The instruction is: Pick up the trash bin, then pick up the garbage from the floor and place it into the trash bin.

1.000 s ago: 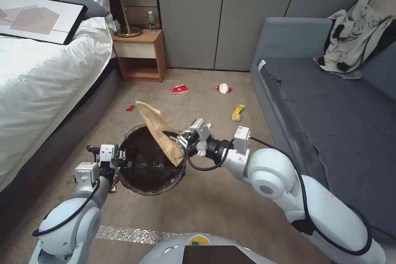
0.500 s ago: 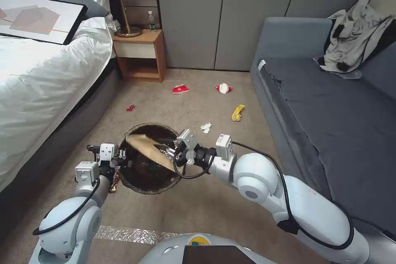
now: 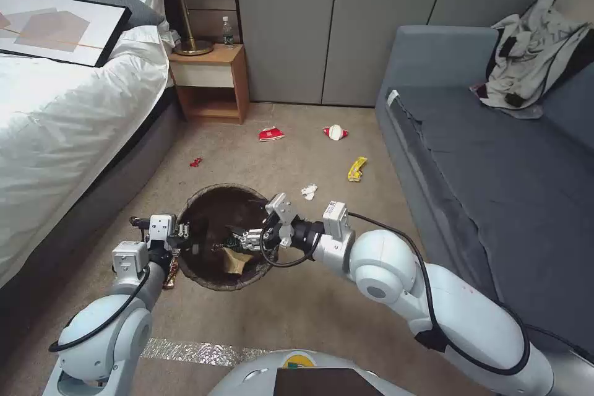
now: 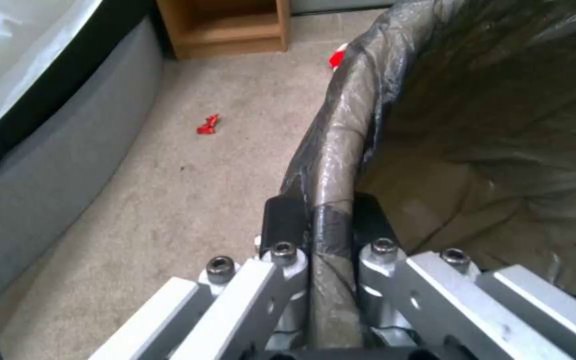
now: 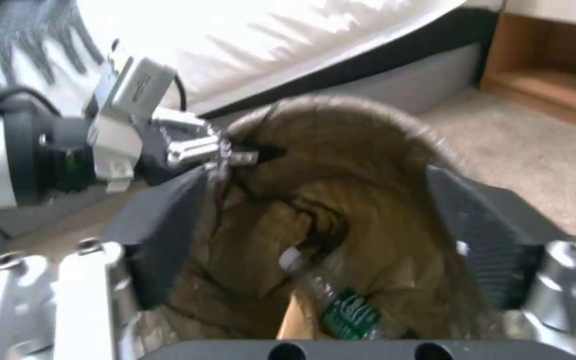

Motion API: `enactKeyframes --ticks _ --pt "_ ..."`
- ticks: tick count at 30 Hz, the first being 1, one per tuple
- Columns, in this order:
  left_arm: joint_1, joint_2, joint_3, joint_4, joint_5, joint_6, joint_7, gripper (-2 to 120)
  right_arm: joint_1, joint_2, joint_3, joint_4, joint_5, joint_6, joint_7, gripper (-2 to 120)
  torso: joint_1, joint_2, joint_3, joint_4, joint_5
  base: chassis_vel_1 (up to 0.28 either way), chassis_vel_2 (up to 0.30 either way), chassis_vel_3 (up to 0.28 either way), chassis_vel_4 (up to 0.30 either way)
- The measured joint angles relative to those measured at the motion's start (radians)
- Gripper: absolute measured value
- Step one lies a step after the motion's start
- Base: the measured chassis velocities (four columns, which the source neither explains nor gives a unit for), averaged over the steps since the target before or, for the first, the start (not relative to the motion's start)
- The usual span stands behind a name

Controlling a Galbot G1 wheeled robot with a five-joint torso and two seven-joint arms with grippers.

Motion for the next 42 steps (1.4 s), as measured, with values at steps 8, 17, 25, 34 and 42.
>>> enactKeyframes --ticks 8,17,25,34,42 --pt "0.000 -0.006 -0.003 0.001 0.001 -0.001 0.000 3 -0.071 -0.027 0.185 0.056 0.024 0.080 -0.008 100 0.000 0.000 0.000 -0.0002 0.0001 0.000 0.000 0.000 0.000" --pt "-0.002 -0.007 -0.007 0.004 0.000 -0.003 0.000 3 -0.260 -0.020 0.344 0.080 -0.094 0.178 0.034 100 0.000 0.000 0.000 0.0001 0.0001 0.000 0.000 0.000 0.000" --pt "-0.001 -0.007 -0.014 0.005 -0.004 -0.004 0.001 3 -0.474 0.036 0.510 0.075 -0.275 0.252 0.023 100 0.000 0.000 0.000 -0.0001 0.0001 0.000 0.000 0.000 0.000" --pt "0.002 -0.008 -0.024 0.005 -0.011 -0.006 0.003 3 -0.653 0.209 0.682 0.033 -0.468 0.336 0.027 100 0.000 0.000 0.000 0.0002 -0.0001 0.000 0.000 0.000 0.000" --pt "0.004 -0.009 -0.033 0.004 -0.007 -0.010 0.006 3 -0.805 0.367 0.767 0.018 -0.623 0.437 0.006 100 0.000 0.000 0.000 -0.0002 0.0000 0.000 0.000 0.000 0.000"
